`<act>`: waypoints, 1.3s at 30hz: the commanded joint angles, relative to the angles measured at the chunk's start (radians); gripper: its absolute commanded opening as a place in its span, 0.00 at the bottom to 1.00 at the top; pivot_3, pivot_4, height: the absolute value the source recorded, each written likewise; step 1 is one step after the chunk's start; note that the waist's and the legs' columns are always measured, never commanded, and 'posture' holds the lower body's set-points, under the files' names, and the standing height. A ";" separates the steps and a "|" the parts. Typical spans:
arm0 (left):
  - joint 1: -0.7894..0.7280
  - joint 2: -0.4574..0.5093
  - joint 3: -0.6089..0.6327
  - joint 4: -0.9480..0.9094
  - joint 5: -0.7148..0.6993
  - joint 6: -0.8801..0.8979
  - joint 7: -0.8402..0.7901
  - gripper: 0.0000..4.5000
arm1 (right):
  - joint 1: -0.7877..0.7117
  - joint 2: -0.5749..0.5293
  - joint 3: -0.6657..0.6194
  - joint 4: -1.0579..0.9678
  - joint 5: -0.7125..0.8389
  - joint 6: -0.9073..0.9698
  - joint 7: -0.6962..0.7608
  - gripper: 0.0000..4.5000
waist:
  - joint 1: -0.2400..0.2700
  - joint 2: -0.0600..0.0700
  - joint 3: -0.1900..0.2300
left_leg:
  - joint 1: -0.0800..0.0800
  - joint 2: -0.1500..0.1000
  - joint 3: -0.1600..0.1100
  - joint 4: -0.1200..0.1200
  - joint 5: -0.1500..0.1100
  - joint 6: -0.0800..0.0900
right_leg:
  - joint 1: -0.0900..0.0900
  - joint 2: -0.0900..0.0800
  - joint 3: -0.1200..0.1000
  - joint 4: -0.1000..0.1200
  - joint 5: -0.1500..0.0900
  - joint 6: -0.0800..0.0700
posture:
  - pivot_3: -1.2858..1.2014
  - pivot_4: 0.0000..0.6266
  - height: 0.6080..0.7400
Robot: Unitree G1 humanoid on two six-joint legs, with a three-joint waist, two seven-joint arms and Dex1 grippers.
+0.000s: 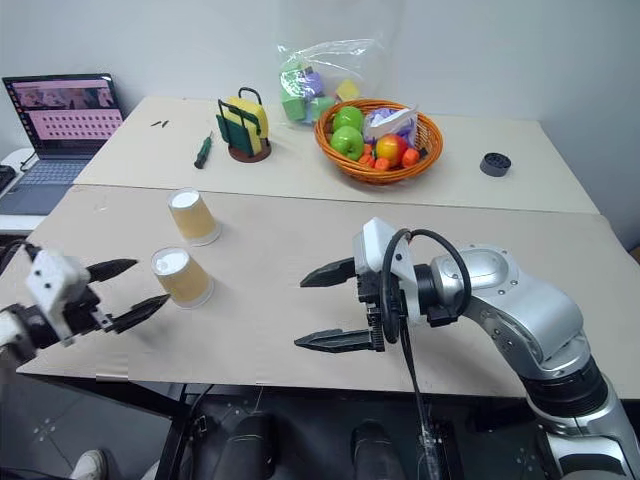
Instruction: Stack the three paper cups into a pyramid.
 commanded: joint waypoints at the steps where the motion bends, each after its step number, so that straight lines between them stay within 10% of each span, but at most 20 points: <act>1: -0.049 -0.004 -0.020 -0.019 -0.001 0.017 0.004 1.00 | 0.005 -0.001 -0.036 -0.021 -0.003 -0.022 -0.014 0.99 | -0.004 0.000 0.000 | -0.002 0.000 0.000 0.000 0.004 0.006 | -0.001 0.001 0.000 0.002 0.000 0.002 | 0.52 0.24 0.40; 26: -0.158 -0.069 -0.081 0.034 -0.010 0.124 0.031 1.00 | 0.026 -0.022 -0.083 -0.046 0.031 0.000 -0.064 0.99 | -0.004 0.000 0.001 | 0.001 0.003 -0.002 0.001 0.006 0.009 | 0.001 0.003 -0.001 0.005 -0.003 0.008 | 0.52 0.24 0.40; 33: -0.187 -0.082 -0.096 0.046 0.000 0.134 0.039 0.56 | 0.028 -0.021 -0.085 -0.054 0.036 0.006 -0.084 1.00 | -0.004 0.000 0.001 | 0.001 0.003 -0.002 0.001 0.006 0.009 | 0.001 0.003 -0.001 0.005 -0.003 0.008 | 0.52 0.24 0.40; 39: -0.234 -0.089 -0.125 0.036 0.000 0.129 0.035 0.55 | 0.029 -0.026 -0.090 -0.049 0.031 0.008 -0.100 1.00 | -0.002 0.000 0.001 | 0.001 0.003 -0.002 0.001 0.006 0.009 | 0.001 0.003 -0.001 0.005 -0.003 0.008 | 0.52 0.24 0.40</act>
